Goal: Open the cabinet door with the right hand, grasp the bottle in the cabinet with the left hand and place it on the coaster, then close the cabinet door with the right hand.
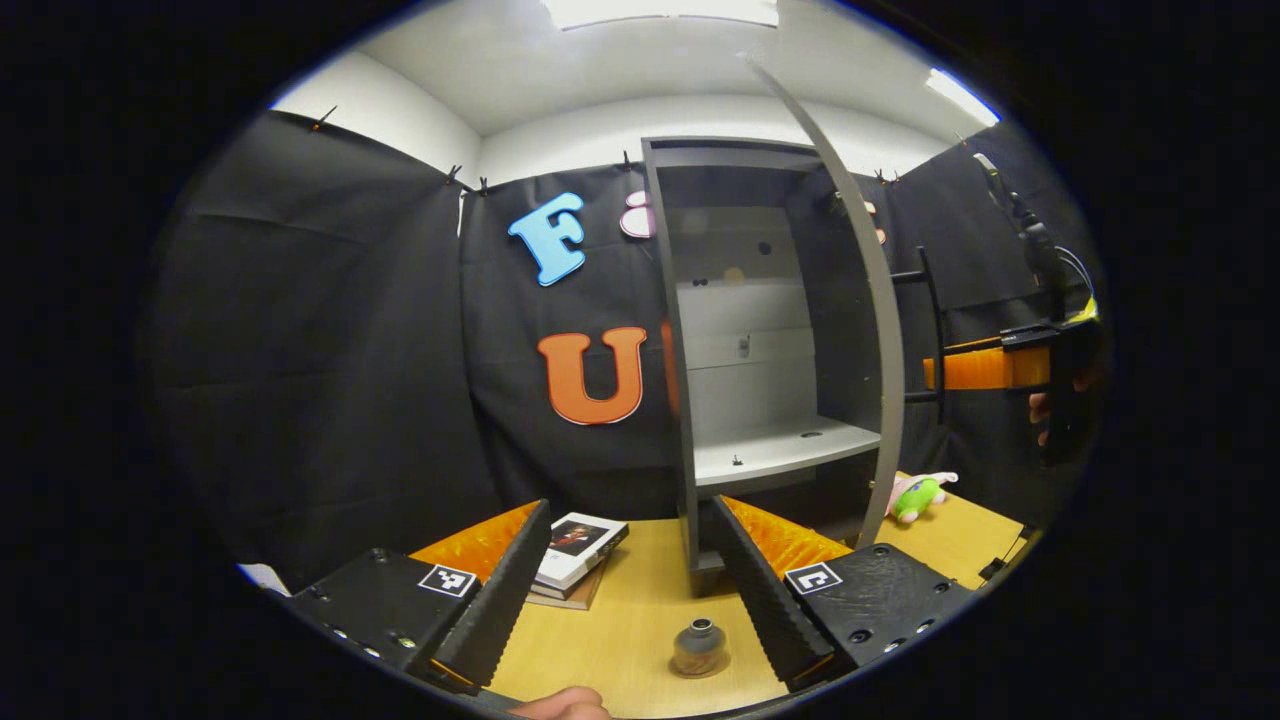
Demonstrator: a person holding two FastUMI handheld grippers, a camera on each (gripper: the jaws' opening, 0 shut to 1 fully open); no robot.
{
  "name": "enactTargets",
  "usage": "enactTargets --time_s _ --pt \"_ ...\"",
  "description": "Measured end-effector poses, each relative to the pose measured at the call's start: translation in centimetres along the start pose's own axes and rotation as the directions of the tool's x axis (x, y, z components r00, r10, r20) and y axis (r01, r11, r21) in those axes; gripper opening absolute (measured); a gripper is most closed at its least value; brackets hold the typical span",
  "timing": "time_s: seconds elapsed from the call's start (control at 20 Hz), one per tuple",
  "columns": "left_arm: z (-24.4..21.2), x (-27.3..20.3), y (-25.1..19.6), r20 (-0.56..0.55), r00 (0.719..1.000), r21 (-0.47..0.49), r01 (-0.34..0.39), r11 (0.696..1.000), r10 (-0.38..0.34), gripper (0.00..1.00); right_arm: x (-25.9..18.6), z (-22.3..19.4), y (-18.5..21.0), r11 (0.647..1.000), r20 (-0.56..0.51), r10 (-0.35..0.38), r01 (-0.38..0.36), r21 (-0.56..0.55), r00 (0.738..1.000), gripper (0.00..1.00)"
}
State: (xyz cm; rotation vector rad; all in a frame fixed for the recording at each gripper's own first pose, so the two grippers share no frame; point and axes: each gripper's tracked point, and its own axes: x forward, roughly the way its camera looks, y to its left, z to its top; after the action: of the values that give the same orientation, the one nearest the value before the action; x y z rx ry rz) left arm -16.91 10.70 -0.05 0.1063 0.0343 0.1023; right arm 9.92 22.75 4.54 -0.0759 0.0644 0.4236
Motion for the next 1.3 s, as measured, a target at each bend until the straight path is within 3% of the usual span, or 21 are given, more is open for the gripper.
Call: enactTargets --time_s 0.25,0.3,0.35,0.4,0.7,1.05,1.3 --pt "-1.3 -2.6 2.9 -0.029 0.993 0.036 -0.11 0.993 0.111 0.96 5.4 -0.8 3.6 0.994 -0.02 0.093 -0.094 -0.057 0.995 0.96" --pt "-1.7 -3.3 3.6 -0.041 0.99 0.036 -0.136 0.99 0.138 0.96 6.9 -0.9 4.1 0.993 -0.022 0.093 -0.094 -0.075 0.995 0.89" --pt "-2.1 -3.9 4.2 -0.052 0.985 0.036 -0.161 0.986 0.163 0.96 7.6 -1.2 4.2 0.99 -0.027 0.103 -0.106 -0.097 0.994 0.95" --pt "-2.6 -4.5 5.0 -0.063 0.98 0.037 -0.187 0.982 0.189 0.96 8.3 -1.3 4.7 0.987 -0.021 0.116 -0.118 -0.105 0.993 0.94" --pt "-4.4 -6.0 6.9 -0.115 0.953 0.006 -0.281 0.96 0.28 0.96 11.0 -1.4 4.7 0.989 -0.016 0.106 -0.107 -0.106 0.994 0.99" --pt "-3.8 -4.8 5.4 -0.099 0.963 0.016 -0.248 0.969 0.249 0.96 11.8 -1.6 4.5 0.995 -0.033 0.097 -0.098 -0.028 0.995 1.0" --pt "-3.6 -3.5 3.9 -0.086 0.976 0.005 -0.202 0.979 0.202 1.0 11.7 -2.9 3.7 0.999 -0.08 0.04 -0.041 -0.015 0.996 0.98"
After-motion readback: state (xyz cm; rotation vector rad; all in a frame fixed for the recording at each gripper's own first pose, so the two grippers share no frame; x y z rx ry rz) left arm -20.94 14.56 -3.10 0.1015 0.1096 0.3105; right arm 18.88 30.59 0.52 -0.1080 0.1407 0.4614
